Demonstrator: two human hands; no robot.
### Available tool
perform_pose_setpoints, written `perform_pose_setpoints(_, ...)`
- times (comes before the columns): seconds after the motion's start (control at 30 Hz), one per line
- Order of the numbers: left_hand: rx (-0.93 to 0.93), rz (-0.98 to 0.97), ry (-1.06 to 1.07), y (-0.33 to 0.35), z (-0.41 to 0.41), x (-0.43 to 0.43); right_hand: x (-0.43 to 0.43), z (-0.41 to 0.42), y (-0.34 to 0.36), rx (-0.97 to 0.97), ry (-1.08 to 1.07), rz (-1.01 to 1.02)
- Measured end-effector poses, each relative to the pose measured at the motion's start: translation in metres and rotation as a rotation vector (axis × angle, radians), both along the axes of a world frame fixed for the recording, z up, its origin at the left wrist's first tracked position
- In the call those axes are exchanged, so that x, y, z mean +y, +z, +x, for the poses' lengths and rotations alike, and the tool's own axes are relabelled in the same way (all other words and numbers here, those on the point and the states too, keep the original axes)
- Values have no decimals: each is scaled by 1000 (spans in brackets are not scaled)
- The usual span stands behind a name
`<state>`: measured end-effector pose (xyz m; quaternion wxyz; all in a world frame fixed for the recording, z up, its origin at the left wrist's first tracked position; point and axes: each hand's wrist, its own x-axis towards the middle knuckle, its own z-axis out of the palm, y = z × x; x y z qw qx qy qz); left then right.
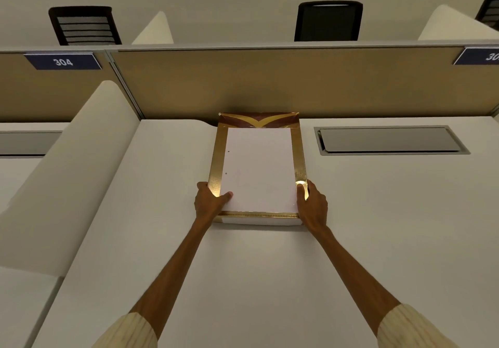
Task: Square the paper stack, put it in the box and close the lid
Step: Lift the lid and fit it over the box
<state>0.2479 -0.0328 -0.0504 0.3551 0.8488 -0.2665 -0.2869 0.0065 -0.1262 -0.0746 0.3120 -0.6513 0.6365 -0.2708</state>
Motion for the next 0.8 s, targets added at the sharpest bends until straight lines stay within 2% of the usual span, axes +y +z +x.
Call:
perform_pose_setpoints(0.23,68,-4,58,-2,1,-8,-2,-2,-3,-76,-33,-19)
perform_pose_setpoints(0.37,59,-72,60,0,5,-19,-11,1,1,-142,-25,-5)
perform_pose_setpoints(0.57,40,-143,57,14,22,-64,-64,24,20,-278,-21,32)
perform_pose_setpoints(0.8,3,-183,195,21,43,-119,-130,56,36,-524,-309,111)
